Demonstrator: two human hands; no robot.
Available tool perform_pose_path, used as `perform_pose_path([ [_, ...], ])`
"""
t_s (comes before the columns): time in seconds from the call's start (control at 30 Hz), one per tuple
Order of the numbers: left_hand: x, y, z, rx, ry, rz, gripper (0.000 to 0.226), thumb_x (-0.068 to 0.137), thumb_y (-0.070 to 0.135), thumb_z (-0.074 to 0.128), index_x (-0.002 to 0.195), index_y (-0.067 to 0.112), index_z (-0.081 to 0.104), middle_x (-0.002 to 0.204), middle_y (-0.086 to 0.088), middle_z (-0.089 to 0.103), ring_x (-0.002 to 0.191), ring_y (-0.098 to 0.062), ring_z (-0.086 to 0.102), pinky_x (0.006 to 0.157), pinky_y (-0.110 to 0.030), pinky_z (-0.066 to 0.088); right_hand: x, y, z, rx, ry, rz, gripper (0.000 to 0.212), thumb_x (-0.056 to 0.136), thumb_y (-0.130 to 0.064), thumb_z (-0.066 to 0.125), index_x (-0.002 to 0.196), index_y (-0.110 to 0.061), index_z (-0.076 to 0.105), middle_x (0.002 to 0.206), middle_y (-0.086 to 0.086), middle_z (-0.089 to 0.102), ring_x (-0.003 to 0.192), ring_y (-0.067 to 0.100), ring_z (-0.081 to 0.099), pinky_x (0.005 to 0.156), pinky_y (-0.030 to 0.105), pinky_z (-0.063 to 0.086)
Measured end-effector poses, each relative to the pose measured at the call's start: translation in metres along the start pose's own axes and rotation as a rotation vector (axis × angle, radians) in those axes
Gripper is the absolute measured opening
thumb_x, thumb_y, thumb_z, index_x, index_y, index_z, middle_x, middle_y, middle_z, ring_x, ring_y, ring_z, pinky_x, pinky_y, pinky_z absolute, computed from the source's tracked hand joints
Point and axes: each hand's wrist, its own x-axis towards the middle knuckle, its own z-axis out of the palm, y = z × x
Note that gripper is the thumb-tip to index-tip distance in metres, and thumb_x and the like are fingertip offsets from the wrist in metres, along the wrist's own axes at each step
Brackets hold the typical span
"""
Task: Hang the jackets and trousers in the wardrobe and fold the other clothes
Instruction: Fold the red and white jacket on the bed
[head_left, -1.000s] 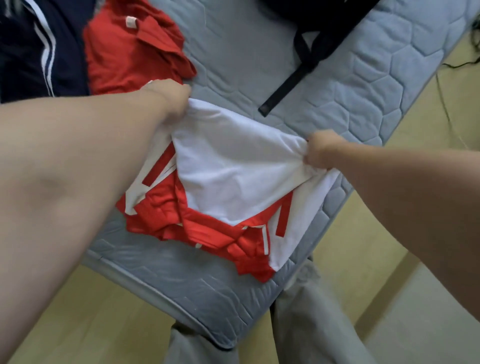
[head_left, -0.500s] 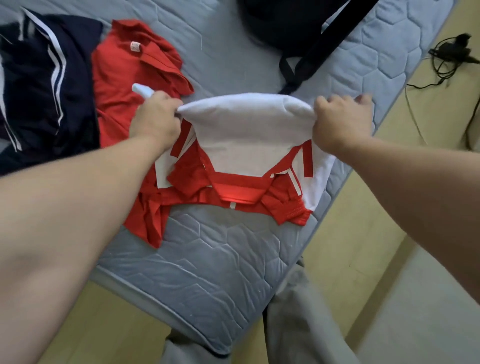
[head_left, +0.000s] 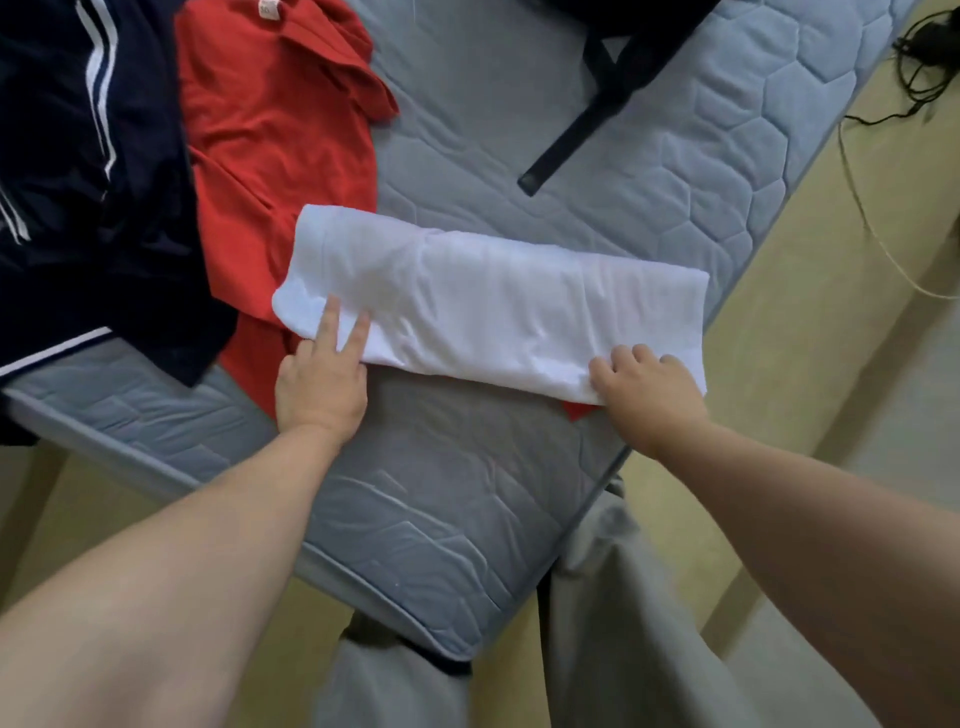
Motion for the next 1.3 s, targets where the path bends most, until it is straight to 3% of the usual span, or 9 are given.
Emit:
perform_pose_path([
  [0.2, -0.003, 0.009, 0.012, 0.106, -0.119, -0.025, 0.058, 0.091, 0.03, 0.058, 0.148, 0.028, 0.046, 0.159, -0.011, 0.034, 0.108, -0.039, 0.062, 0.082, -0.043, 0.045, 0.008, -0.018, 0.015, 0.049, -0.109, 0.081, 0.032, 0.087, -0.013, 0.053, 0.118, -0.014, 0.045, 0.115, 0.01, 0.048, 0.103, 0.033, 0.049, 0.067, 0.039, 0.033],
  [0.37, 0.024, 0.023, -0.025, 0.128, 0.013, 0.034, 0.025, 0.084, 0.024, 0.057, 0.093, 0.006, 0.073, 0.093, -0.018, 0.069, 0.09, -0.039, 0.06, 0.079, -0.044, 0.043, 0.019, -0.004, -0.004, 0.357, -0.094, 0.117, 0.025, 0.088, -0.04, 0.05, 0.1, -0.02, 0.042, 0.103, 0.006, 0.048, 0.092, 0.033, 0.055, 0.066, 0.038, 0.036],
  [0.47, 0.061, 0.03, -0.051, -0.042, 0.157, 0.066, 0.027, 0.079, 0.007, 0.058, 0.106, 0.004, 0.064, 0.105, -0.021, 0.062, 0.098, -0.042, 0.056, 0.083, -0.05, 0.04, 0.041, 0.015, -0.024, 0.534, 0.24, 0.286, 0.021, 0.085, -0.022, 0.054, 0.104, -0.015, 0.047, 0.106, 0.008, 0.047, 0.094, 0.034, 0.051, 0.065, 0.04, 0.041],
  [0.53, 0.088, 0.035, -0.065, -0.028, 0.178, 0.107, 0.045, 0.077, 0.003, 0.058, 0.122, 0.007, 0.056, 0.122, -0.018, 0.055, 0.11, -0.04, 0.051, 0.088, -0.05, 0.038, 0.062, 0.031, -0.04, 0.528, 0.302, 0.334, 0.045, 0.082, -0.022, 0.06, 0.125, -0.016, 0.048, 0.126, 0.011, 0.048, 0.114, 0.034, 0.047, 0.085, 0.045, 0.045],
  [0.63, 0.125, 0.042, -0.079, 0.04, 0.021, 0.173, 0.058, 0.076, 0.004, 0.062, 0.131, 0.015, 0.05, 0.133, -0.011, 0.051, 0.123, -0.036, 0.047, 0.096, -0.049, 0.039, 0.094, 0.056, -0.064, 0.509, 0.046, 0.299, 0.073, 0.08, -0.026, 0.065, 0.147, -0.022, 0.037, 0.145, 0.009, 0.043, 0.133, 0.033, 0.042, 0.107, 0.047, 0.035],
  [0.73, 0.15, 0.046, -0.088, 0.113, -0.294, 0.23, 0.05, 0.075, 0.011, 0.061, 0.121, 0.029, 0.054, 0.126, -0.005, 0.059, 0.12, -0.035, 0.055, 0.095, -0.044, 0.042, 0.118, 0.07, -0.079, 0.579, -0.283, 0.204, 0.061, 0.083, -0.022, 0.072, 0.14, -0.019, 0.05, 0.134, 0.01, 0.057, 0.111, 0.029, 0.057, 0.085, 0.035, 0.046],
  [0.83, 0.164, 0.044, -0.09, 0.303, -0.448, 0.29, 0.047, 0.076, 0.016, 0.065, 0.121, 0.029, 0.058, 0.124, -0.005, 0.062, 0.117, -0.032, 0.059, 0.09, -0.039, 0.044, 0.129, 0.081, -0.076, 0.476, -0.4, 0.146, 0.055, 0.074, -0.027, 0.086, 0.122, -0.015, 0.062, 0.121, 0.007, 0.063, 0.096, 0.025, 0.057, 0.079, 0.031, 0.044],
  [1.07, 0.16, 0.014, -0.084, 0.354, -0.49, 0.273, 0.016, 0.081, 0.017, 0.065, 0.086, 0.033, 0.062, 0.106, -0.006, 0.07, 0.084, -0.028, 0.054, 0.072, -0.03, 0.043, 0.117, 0.098, -0.049, 0.37, -0.427, 0.106, 0.046, 0.072, -0.033, 0.084, 0.113, -0.017, 0.07, 0.11, 0.006, 0.07, 0.096, 0.029, 0.065, 0.089, 0.036, 0.054],
  [1.3, 0.148, 0.011, -0.083, 0.306, -0.382, 0.147, 0.026, 0.081, 0.005, 0.055, 0.086, 0.028, 0.066, 0.107, -0.011, 0.064, 0.098, -0.035, 0.062, 0.075, -0.035, 0.047, 0.113, 0.093, -0.067, 0.309, -0.44, 0.122, 0.05, 0.078, -0.032, 0.083, 0.121, -0.012, 0.068, 0.119, 0.01, 0.069, 0.105, 0.029, 0.066, 0.079, 0.027, 0.047],
])
